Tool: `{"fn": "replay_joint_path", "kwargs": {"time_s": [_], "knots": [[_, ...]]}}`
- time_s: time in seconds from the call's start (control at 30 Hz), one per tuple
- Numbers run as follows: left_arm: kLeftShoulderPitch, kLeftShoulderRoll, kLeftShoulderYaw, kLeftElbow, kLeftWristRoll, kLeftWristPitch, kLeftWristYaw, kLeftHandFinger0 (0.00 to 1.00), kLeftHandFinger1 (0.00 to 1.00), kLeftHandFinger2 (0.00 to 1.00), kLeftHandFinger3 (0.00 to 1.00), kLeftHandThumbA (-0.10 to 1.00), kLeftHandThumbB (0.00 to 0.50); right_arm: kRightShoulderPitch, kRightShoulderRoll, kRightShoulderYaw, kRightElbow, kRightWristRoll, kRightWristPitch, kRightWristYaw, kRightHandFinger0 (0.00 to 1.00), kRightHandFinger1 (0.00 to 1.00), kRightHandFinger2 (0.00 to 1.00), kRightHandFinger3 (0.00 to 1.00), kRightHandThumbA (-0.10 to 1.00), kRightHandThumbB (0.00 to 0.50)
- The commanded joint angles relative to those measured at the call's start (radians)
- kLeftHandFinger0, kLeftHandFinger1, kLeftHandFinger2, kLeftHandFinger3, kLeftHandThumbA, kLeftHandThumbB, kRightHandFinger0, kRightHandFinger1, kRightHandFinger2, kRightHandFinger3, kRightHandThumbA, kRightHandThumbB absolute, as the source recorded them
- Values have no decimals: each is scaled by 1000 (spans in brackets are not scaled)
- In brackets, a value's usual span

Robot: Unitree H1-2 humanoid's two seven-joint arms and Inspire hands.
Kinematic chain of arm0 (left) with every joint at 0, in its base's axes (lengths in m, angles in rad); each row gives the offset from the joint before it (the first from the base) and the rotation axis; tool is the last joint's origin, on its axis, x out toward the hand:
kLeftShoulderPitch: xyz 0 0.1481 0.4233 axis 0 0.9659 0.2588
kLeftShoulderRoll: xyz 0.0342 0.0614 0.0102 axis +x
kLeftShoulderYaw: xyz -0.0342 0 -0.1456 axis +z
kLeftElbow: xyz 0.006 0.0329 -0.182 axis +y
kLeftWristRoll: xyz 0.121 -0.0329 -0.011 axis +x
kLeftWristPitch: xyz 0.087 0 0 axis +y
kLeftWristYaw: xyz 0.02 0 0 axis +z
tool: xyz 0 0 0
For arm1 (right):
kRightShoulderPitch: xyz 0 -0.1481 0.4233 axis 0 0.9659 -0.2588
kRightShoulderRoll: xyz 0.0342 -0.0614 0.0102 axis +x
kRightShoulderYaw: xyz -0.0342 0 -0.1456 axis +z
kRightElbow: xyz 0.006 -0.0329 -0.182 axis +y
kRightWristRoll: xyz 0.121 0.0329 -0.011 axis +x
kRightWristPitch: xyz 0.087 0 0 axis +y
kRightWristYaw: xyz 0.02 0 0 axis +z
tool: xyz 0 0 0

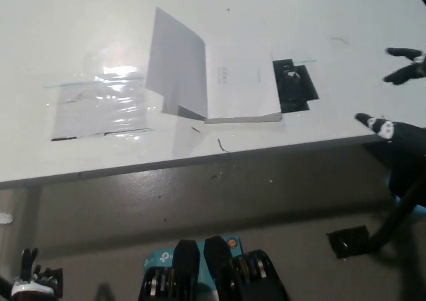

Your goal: The robot uses its right hand to slide under the cover of the book kept in the middle of the desk and open it

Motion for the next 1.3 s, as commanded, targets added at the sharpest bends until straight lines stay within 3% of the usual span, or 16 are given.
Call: {"fn": "replay_joint_path", "kwargs": {"time_s": [0.0, 0.03, 0.07, 0.1, 0.2, 0.3, 0.47, 0.67, 0.7, 0.87, 1.0, 1.17, 1.27], "knots": [[-15, 29, 8, -22, -6, -27, -18, 1000, 981, 951, 993, 1000, 34, 2, 17, -48, 33, 93, -22, -95, 497, 445, 488, 762, 989, 123], [-17, 32, 9, -13, -6, -28, -22, 1000, 972, 937, 986, 1000, 45, 3, 18, -52, 40, 95, -25, -102, 482, 435, 481, 760, 990, 124], [-18, 37, 9, 1, -9, -33, -39, 1000, 1000, 965, 1000, 1000, 24, 9, 18, -68, 76, 95, -46, -130, 427, 400, 464, 750, 1000, 147], [-13, 35, 6, -5, -7, -30, -44, 1000, 1000, 987, 1000, 1000, 17, 9, 20, -76, 96, 101, -57, -147, 394, 374, 443, 727, 1000, 137], [-15, 32, 8, -8, -6, -30, -26, 994, 967, 974, 1000, 1000, 10, 8, 23, -88, 131, 117, -50, -163, 382, 355, 426, 708, 1000, 140], [-17, 33, 14, -4, -18, -37, -46, 1000, 1000, 1000, 1000, 1000, 5, 17, 39, -109, 190, 113, -37, -219, 340, 326, 399, 697, 1000, 137], [-15, 36, 12, 0, -19, -39, -55, 1000, 1000, 1000, 1000, 1000, 5, 23, 53, -135, 299, 151, -68, -275, 362, 337, 389, 705, 988, 95], [-18, 29, 8, -12, -14, -37, -42, 1000, 1000, 1000, 1000, 1000, 0, 18, 63, -143, 390, 177, -65, -318, 297, 313, 378, 679, 1000, 132], [-18, 33, 10, 5, -17, -43, -53, 1000, 1000, 1000, 1000, 1000, 0, 21, 81, -154, 441, 198, -40, -326, 331, 340, 429, 747, 1000, 127], [-13, 28, 12, -4, -21, -41, -56, 1000, 1000, 1000, 1000, 1000, 2, 23, 101, -171, 494, 241, -40, -349, 383, 380, 484, 782, 1000, 130], [-8, 28, 13, -3, -23, -42, -61, 1000, 1000, 1000, 1000, 1000, 0, 16, 121, -203, 558, 286, -62, -393, 325, 336, 444, 740, 1000, 142], [-14, 28, 19, 7, -26, -44, -51, 1000, 1000, 1000, 1000, 1000, 2, 16, 141, -233, 599, 323, -32, -418, 366, 352, 455, 813, 1000, 126], [-7, 23, 17, -5, -24, -41, -52, 1000, 1000, 1000, 1000, 1000, 8, 10, 150, -253, 655, 371, -50, -433, 319, 330, 431, 787, 1000, 156]]}}
